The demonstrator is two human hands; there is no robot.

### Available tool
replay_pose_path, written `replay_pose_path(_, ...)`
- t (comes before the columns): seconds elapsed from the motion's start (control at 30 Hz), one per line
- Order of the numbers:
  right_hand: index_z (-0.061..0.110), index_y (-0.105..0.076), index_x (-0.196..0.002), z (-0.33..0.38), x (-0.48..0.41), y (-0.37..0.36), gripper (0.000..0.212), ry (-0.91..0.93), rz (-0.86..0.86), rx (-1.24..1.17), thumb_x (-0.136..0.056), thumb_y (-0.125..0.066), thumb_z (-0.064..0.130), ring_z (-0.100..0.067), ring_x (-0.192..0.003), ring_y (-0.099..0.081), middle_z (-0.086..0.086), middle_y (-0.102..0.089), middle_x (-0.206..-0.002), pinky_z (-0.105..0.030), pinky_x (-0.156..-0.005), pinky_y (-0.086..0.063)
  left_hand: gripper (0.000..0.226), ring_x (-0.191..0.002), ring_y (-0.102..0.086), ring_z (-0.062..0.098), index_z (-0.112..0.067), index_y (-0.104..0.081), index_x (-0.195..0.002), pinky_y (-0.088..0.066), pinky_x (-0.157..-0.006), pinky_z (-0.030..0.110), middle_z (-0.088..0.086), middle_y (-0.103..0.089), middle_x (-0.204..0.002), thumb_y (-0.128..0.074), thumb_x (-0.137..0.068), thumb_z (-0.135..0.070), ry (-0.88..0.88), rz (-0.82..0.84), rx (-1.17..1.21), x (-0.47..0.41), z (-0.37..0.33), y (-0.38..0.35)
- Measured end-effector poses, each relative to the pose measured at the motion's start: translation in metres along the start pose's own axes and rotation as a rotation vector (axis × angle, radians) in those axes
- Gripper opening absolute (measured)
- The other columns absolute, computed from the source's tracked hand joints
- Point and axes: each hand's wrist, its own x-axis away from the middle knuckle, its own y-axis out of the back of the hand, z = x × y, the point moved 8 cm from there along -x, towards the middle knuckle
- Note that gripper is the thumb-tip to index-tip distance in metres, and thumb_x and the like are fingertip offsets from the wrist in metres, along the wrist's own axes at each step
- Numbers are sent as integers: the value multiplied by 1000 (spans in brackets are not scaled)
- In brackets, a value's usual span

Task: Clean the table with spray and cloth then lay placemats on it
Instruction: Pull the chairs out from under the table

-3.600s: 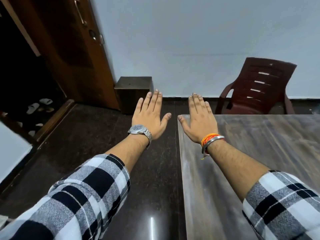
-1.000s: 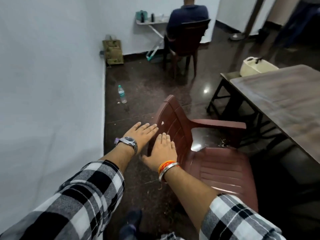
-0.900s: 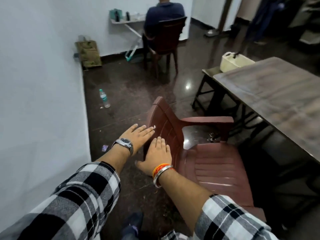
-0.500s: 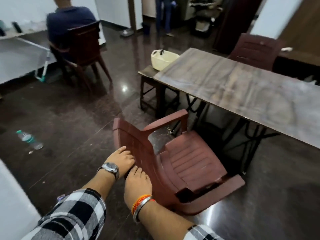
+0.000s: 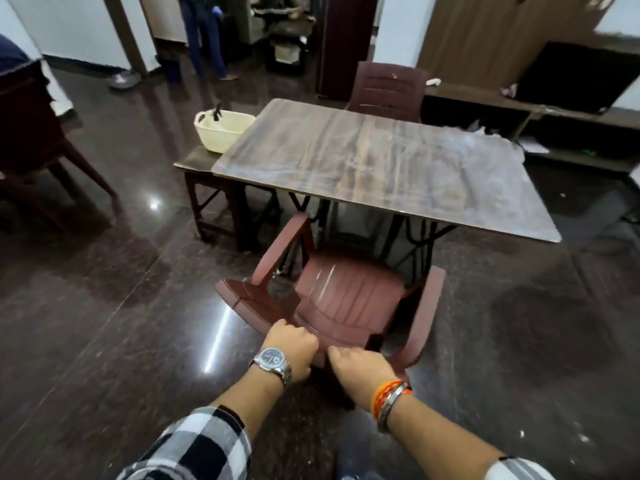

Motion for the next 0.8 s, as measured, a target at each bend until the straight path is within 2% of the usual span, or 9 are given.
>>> replay_pose_path(0.1, 9, -40, -124, -50, 12, 3, 34, -124, 71, 3, -90, -40, 4, -34, -107, -58, -11, -58, -118, -43, -76, -48, 36, -110, -65, 30, -19, -65, -111, -49, -93, 38, 3, -70, -118, -60, -77, -27, -140, -58, 48, -22, -1, 8)
replay_pose_path(0.23, 10, -44, -120, -94, 17, 11, 36, -302, 49, -37, -85, -47, 2, -33, -107, -57, -10, -60, -115, -40, -80, -47, 34, -107, -67, 28, -20, -67, -105, -49, -93, 37, 0, -72, -110, -58, -73, -26, -78, -69, 32, -45, 54, -1)
replay_pose_path(0.3, 14, -58, -98, -95, 15, 12, 32, -274, 10, -28, -68, -72, 13, -27, -84, -65, -5, -65, -91, -33, -65, -50, 31, -104, -68, 25, -22, -68, -100, -49, -94, 37, -2, -74, -104, -56, -72, -27, -50, -37, -6, -56, 68, -5)
replay_pose_path(0.37, 20, -59, -78, -96, 8, 1, 43, -234, 11, -3, -42, -83, 24, -21, -63, -64, 1, -62, -72, -29, -50, -49, 20, -85, -73, 20, -24, -70, -82, -54, -80, 33, -3, -75, -84, -63, -64, -28, -35, -38, -30, -67, 69, -5)
replay_pose_path(0.43, 16, -56, -98, -91, 0, -10, 43, -186, 80, -86, -58, -69, 27, -28, -83, -63, -4, -63, -92, -37, -67, -53, 18, -53, -69, 15, -24, -66, -57, -55, -52, 26, -6, -67, -54, -72, -42, -32, -55, -103, -18, -73, 70, -6)
replay_pose_path(0.53, 13, -50, -113, -96, -12, -12, 41, -168, 62, -44, -76, -53, 28, -34, -97, -58, -9, -60, -108, -42, -78, -47, 20, -42, -64, 13, -25, -64, -51, -52, -43, 24, -7, -62, -46, -73, -36, -35, -23, -152, -12, -81, 82, -17)
replay_pose_path(0.63, 18, -60, -85, -106, -20, -2, 17, -144, -25, -30, -69, -54, 21, -27, -66, -65, -3, -66, -76, -37, -53, -50, 20, -42, -64, 13, -24, -64, -51, -52, -42, 25, -7, -62, -46, -72, -35, -35, -20, -83, -18, -90, 81, -17)
replay_pose_path(0.7, 22, -56, -61, -122, -24, 2, 10, -140, -98, 29, -60, -46, 24, -17, -40, -56, 2, -56, -50, -27, -32, -39, 23, -40, -63, 14, -23, -62, -49, -51, -40, 24, -6, -61, -44, -74, -33, -34, -14, -88, -47, -103, 75, -7)
replay_pose_path(0.8, 22, -52, -55, -152, -31, 9, 12, -201, -146, 107, -57, -41, 25, -15, -35, -51, 2, -51, -44, -22, -29, -31, 17, -68, -74, 25, -18, -70, -73, -55, -63, 32, 1, -75, -72, -65, -62, -30, -17, -51, -34, -122, 67, 13)
